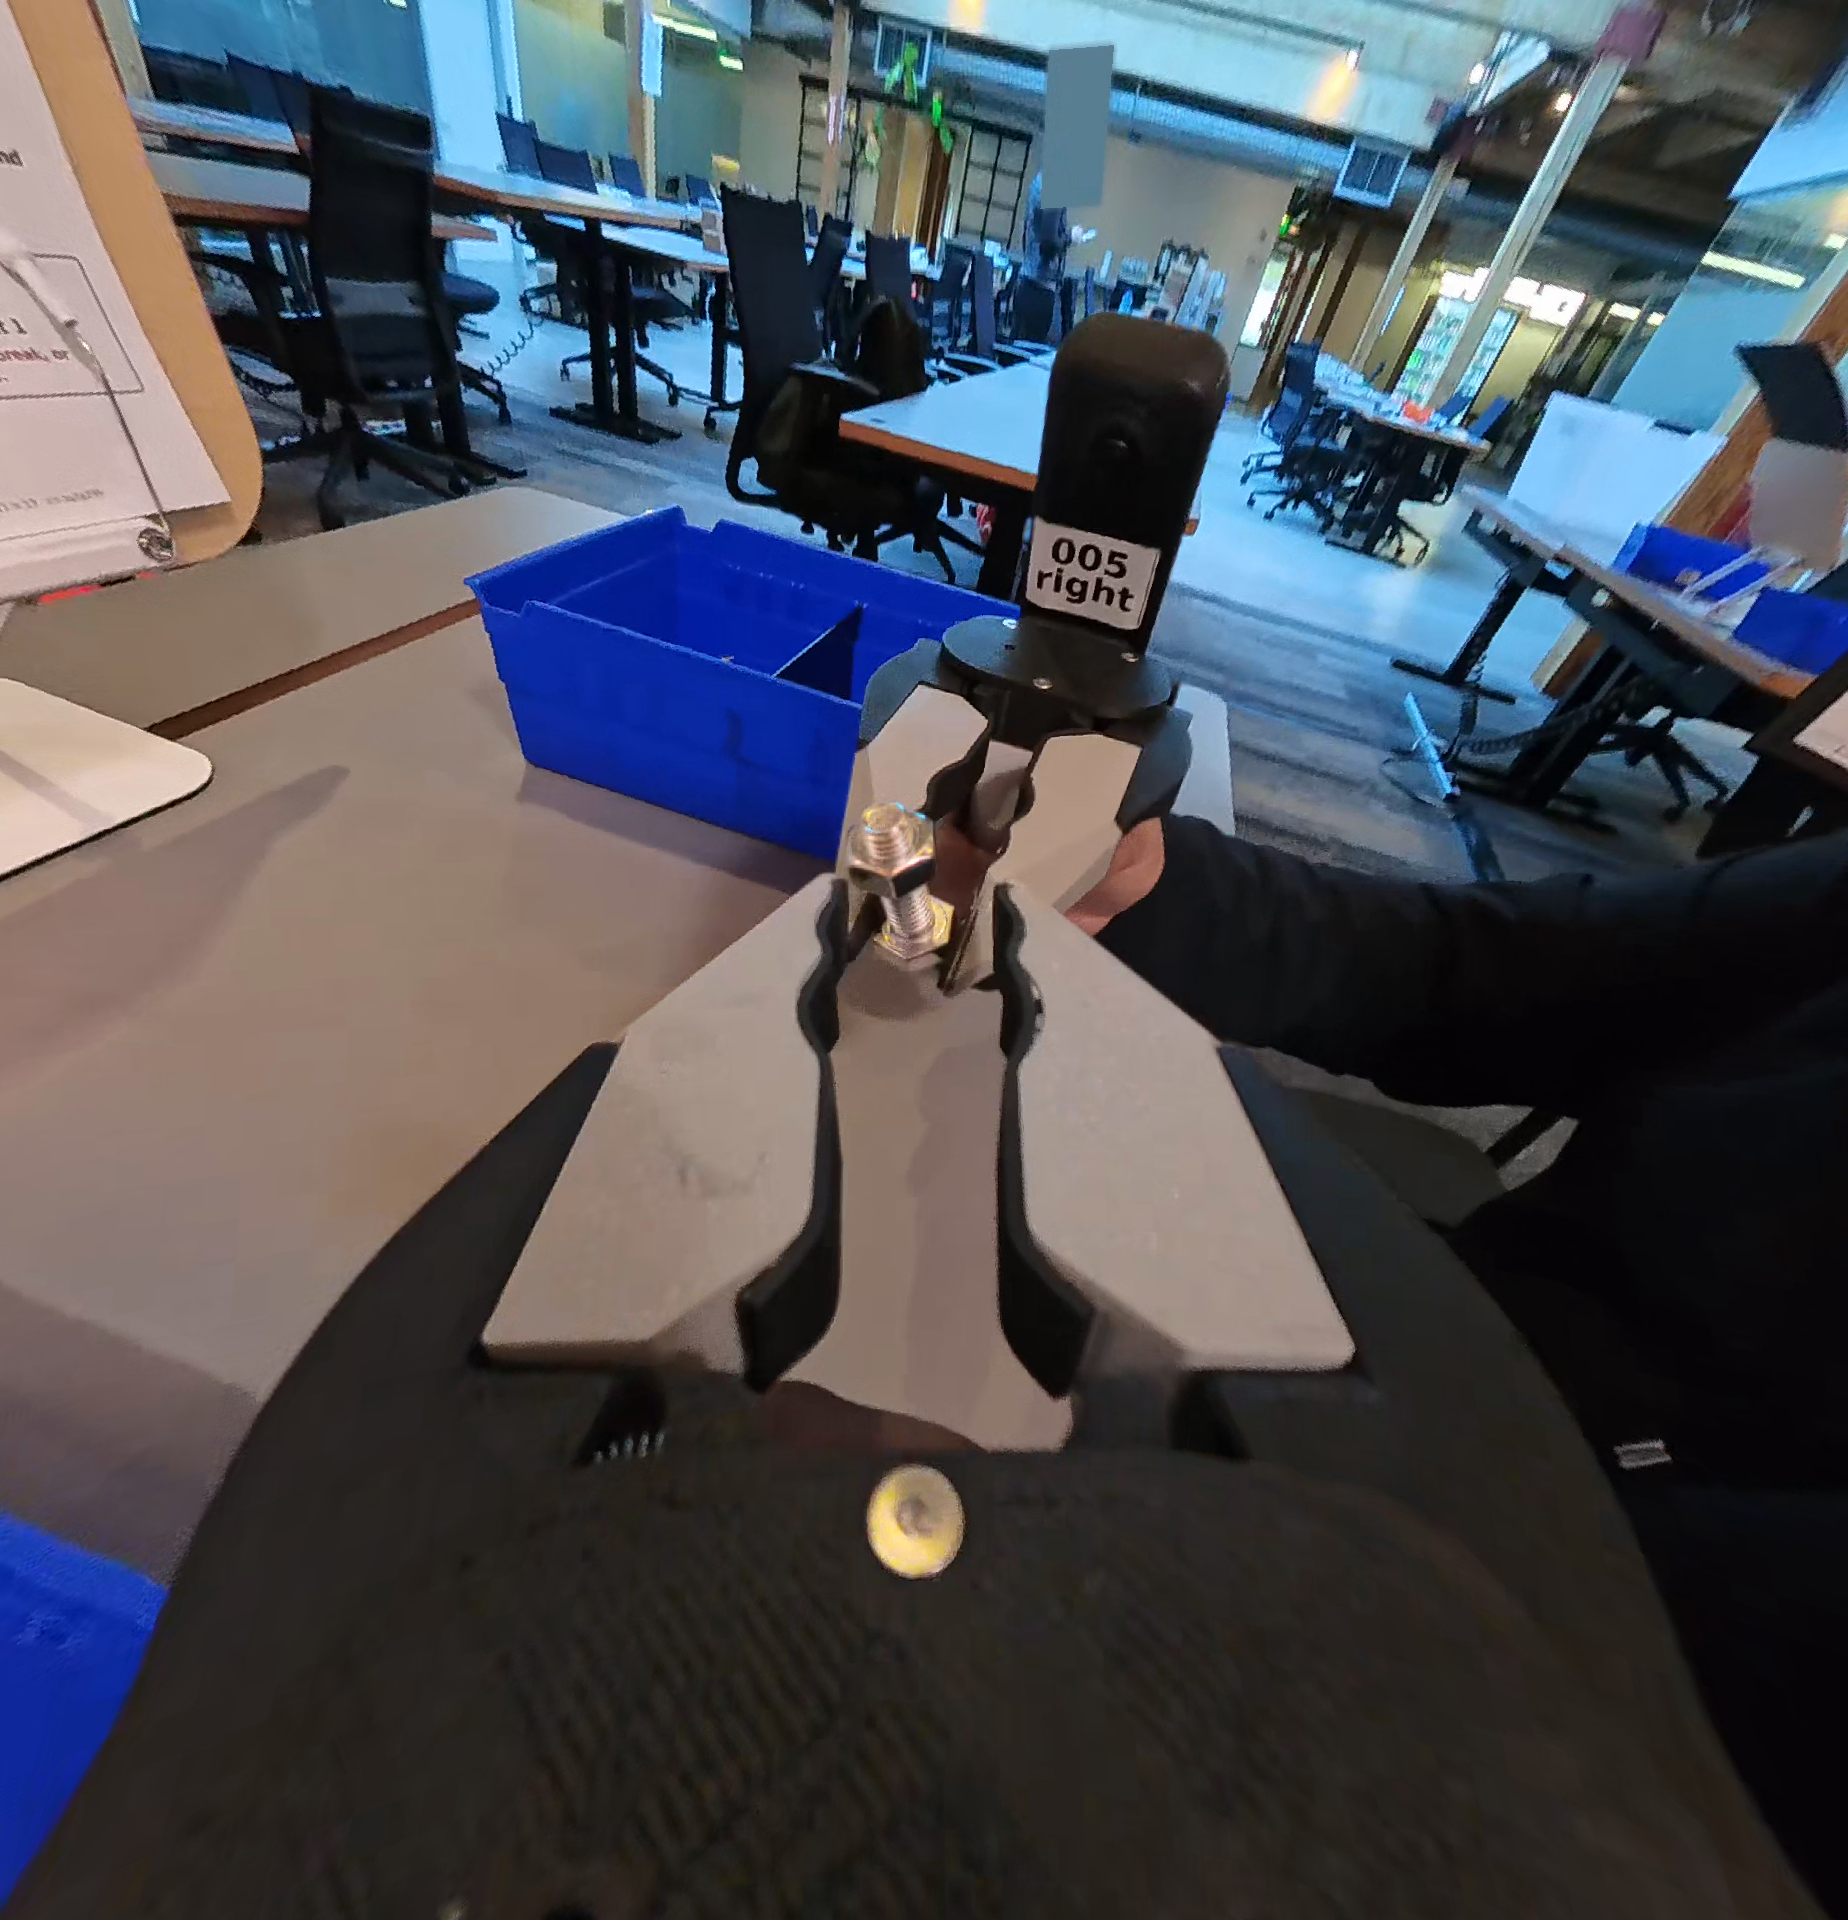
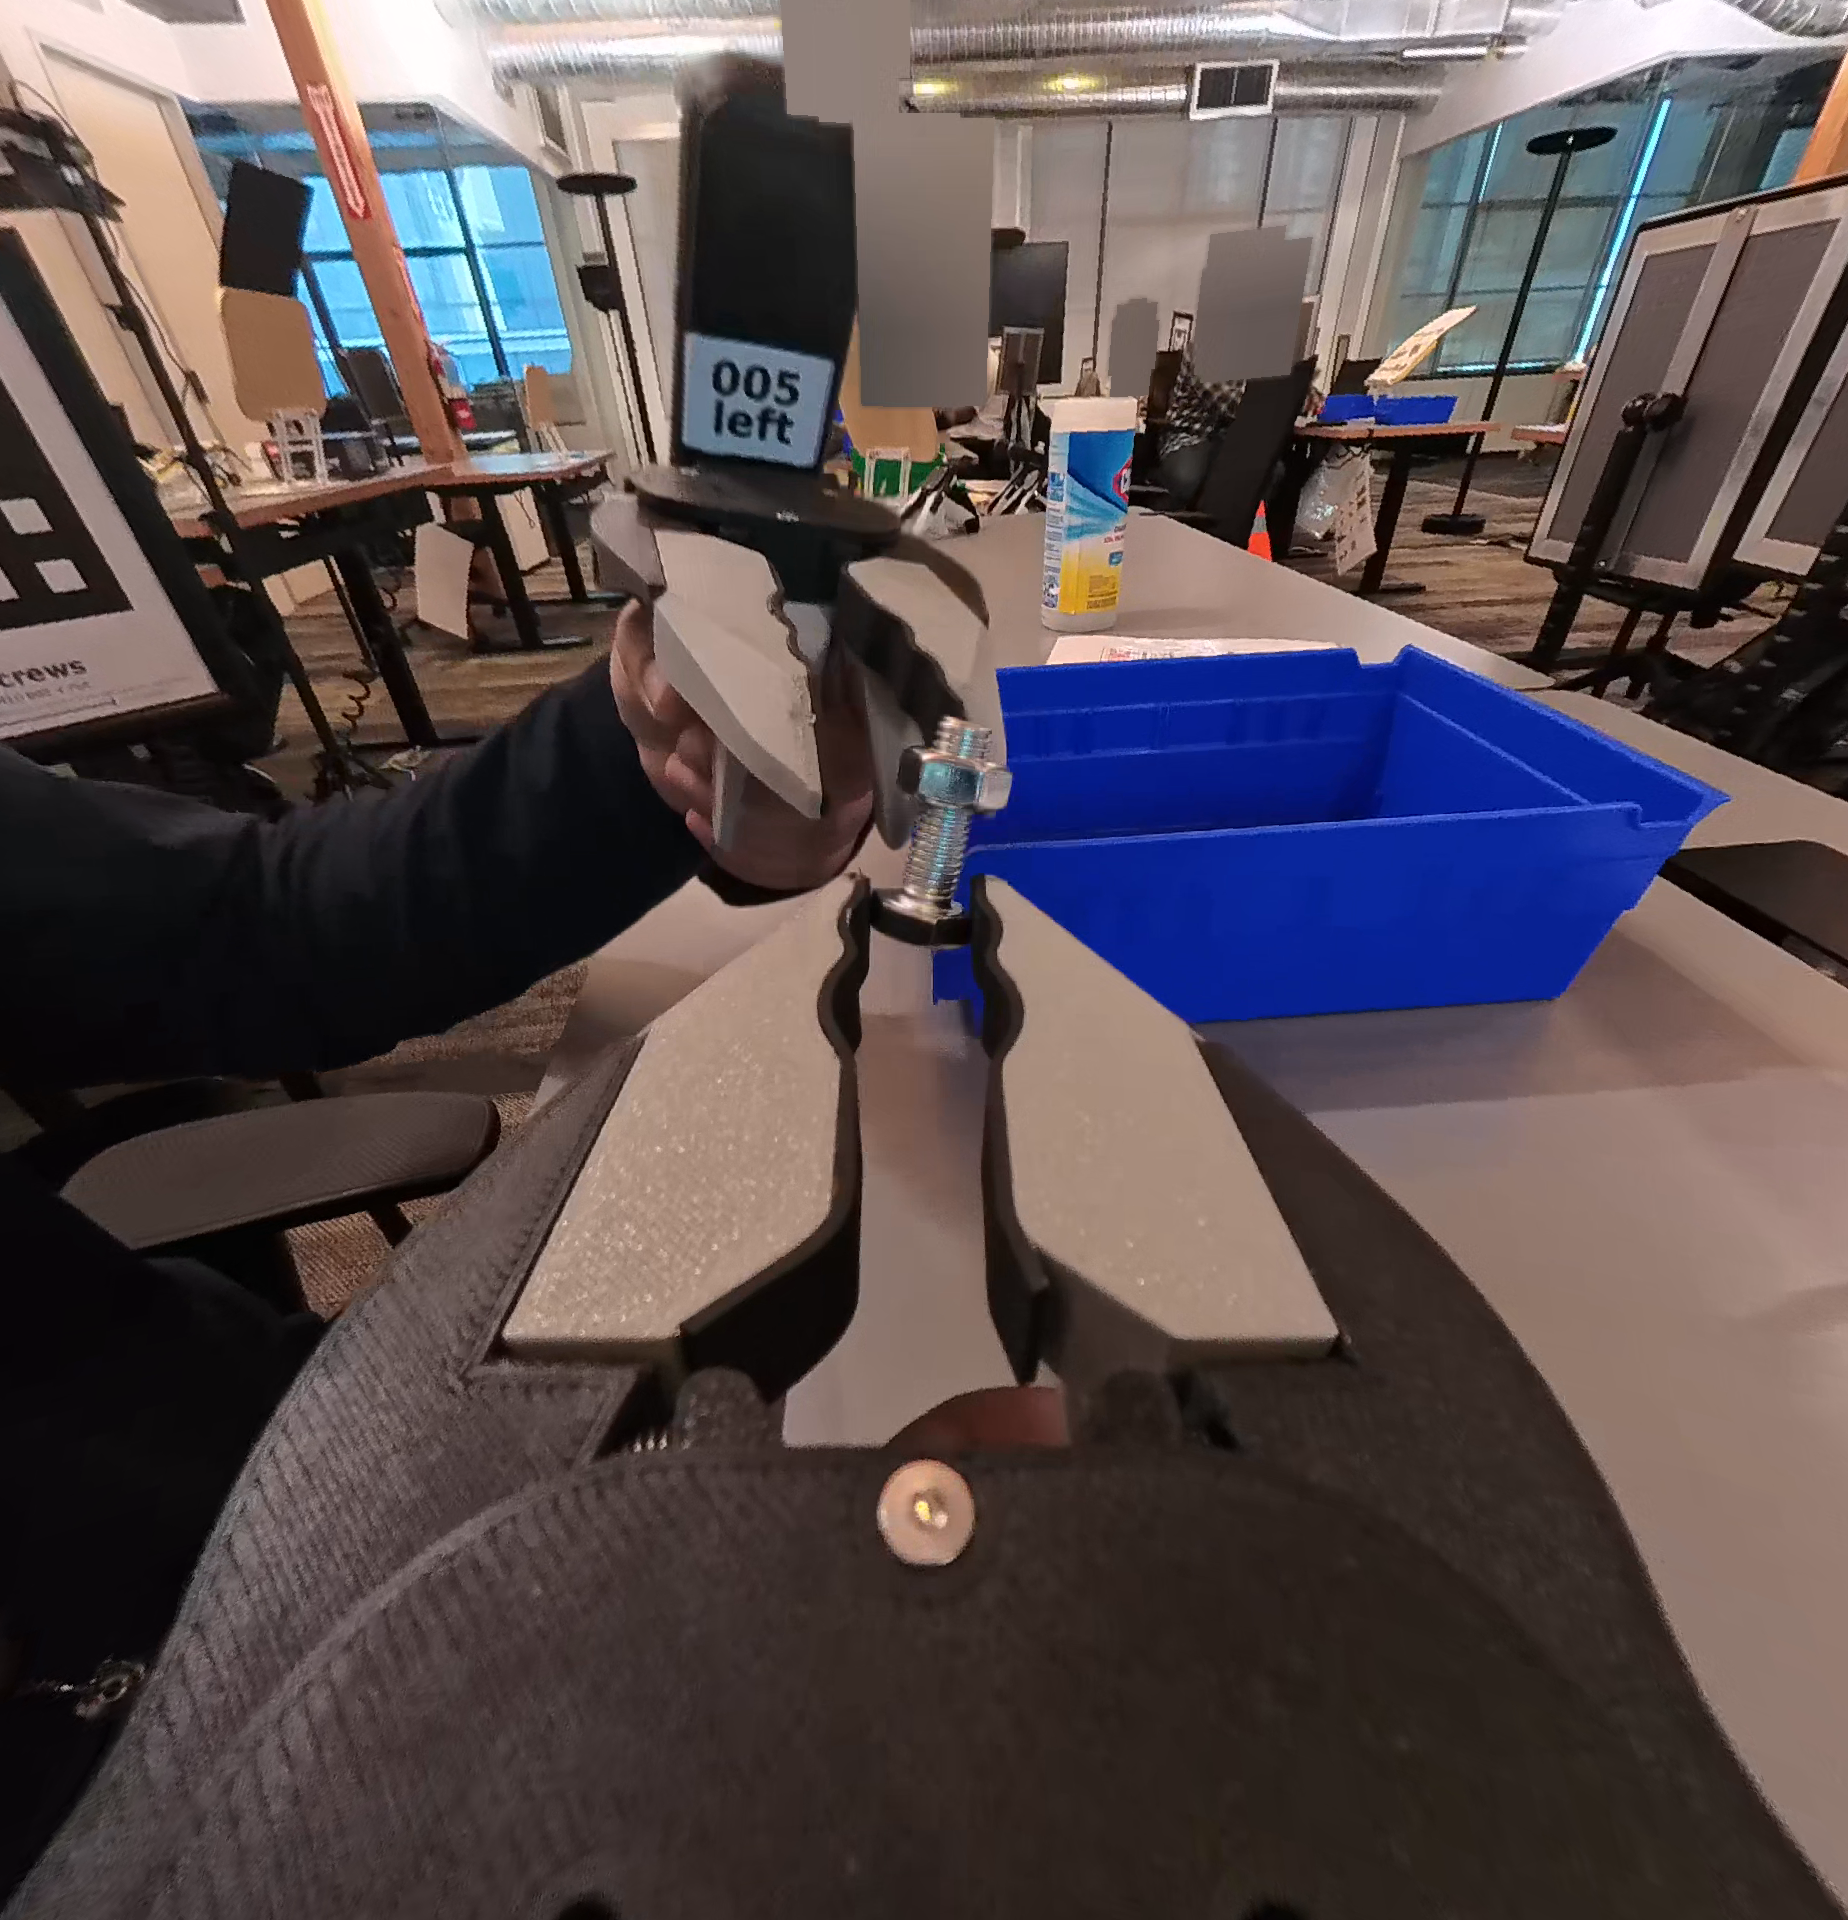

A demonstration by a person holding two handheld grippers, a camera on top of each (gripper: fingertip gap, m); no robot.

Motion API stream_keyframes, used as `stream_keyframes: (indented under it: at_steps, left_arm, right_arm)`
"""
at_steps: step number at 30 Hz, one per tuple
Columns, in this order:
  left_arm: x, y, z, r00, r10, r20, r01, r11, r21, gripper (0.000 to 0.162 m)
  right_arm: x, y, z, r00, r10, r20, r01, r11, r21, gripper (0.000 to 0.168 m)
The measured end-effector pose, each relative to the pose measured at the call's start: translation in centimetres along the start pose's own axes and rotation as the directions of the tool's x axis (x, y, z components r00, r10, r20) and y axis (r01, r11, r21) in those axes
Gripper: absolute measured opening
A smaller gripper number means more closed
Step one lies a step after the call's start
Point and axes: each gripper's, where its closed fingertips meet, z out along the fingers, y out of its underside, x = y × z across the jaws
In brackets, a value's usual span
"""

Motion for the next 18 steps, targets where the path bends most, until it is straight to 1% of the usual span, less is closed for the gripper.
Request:
stream_keyframes:
  at_steps: [4,8,15,18]
  left_arm:
    - [0.0,0.3,0.6,1.000,-0.020,-0.002,0.020,1.000,0.021,0.024]
    - [0.0,0.0,1.3,0.999,-0.052,-0.010,0.053,0.996,0.074,0.013]
    - [-0.1,-0.7,2.1,0.998,-0.057,-0.014,0.059,0.985,0.164,0.007]
    - [-0.2,-0.6,2.3,0.999,-0.037,0.012,0.035,0.989,0.147,0.007]
  right_arm:
    - [-0.2,-0.5,-0.2,1.000,0.008,0.013,-0.008,1.000,0.026,0.016]
    - [-0.2,-0.6,-0.2,1.000,0.006,0.012,-0.006,0.999,0.034,0.016]
    - [0.2,-1.0,-0.5,1.000,0.021,0.000,-0.021,0.998,0.057,0.015]
    - [0.3,-0.8,-0.8,1.000,0.027,0.005,-0.027,0.999,0.042,0.016]
